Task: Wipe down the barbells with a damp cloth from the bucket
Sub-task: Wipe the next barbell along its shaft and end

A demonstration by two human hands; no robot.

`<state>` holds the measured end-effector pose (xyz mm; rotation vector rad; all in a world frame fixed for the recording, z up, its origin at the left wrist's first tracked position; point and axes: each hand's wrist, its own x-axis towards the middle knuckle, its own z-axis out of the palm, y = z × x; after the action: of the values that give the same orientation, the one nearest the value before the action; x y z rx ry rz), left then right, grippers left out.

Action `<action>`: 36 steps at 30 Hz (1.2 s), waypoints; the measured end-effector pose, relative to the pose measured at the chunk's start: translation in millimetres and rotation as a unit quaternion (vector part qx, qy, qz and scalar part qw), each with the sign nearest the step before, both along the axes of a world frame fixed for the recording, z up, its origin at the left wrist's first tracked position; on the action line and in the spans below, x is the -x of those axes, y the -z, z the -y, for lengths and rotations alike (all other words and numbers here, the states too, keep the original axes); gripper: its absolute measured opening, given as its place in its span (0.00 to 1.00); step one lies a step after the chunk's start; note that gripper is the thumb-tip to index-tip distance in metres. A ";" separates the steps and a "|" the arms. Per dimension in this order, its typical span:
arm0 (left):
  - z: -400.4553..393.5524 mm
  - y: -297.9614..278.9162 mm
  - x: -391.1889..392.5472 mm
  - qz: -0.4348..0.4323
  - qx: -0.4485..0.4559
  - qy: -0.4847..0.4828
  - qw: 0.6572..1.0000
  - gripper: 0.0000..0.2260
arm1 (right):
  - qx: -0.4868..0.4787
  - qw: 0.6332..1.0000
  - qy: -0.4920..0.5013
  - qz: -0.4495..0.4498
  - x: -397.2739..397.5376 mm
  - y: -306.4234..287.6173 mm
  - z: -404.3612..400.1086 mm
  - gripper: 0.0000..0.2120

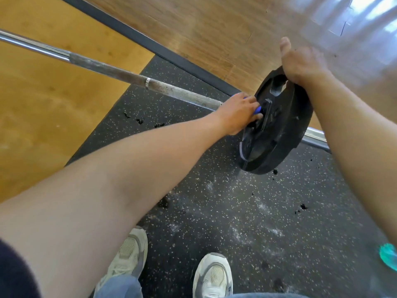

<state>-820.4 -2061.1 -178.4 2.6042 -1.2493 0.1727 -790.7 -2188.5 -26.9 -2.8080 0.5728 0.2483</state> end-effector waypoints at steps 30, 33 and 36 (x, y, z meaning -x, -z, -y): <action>-27.5 9.0 105.2 0.042 -0.034 -0.029 0.998 0.23 | 0.110 0.980 -0.035 0.160 141.1 46.1 -16.3 0.35; -18.6 -4.0 109.9 -0.019 -0.069 -0.044 0.996 0.26 | 0.099 0.972 -0.050 0.207 186.8 50.8 -29.9 0.32; -26.6 0.9 139.3 0.000 -0.081 -0.041 0.996 0.21 | 0.043 0.976 -0.064 0.202 232.8 49.1 -40.4 0.30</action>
<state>-959.7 -2034.5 -179.3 2.7956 -1.2047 0.0901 -1023.5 -2148.1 -76.0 -2.8620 0.3149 -0.3263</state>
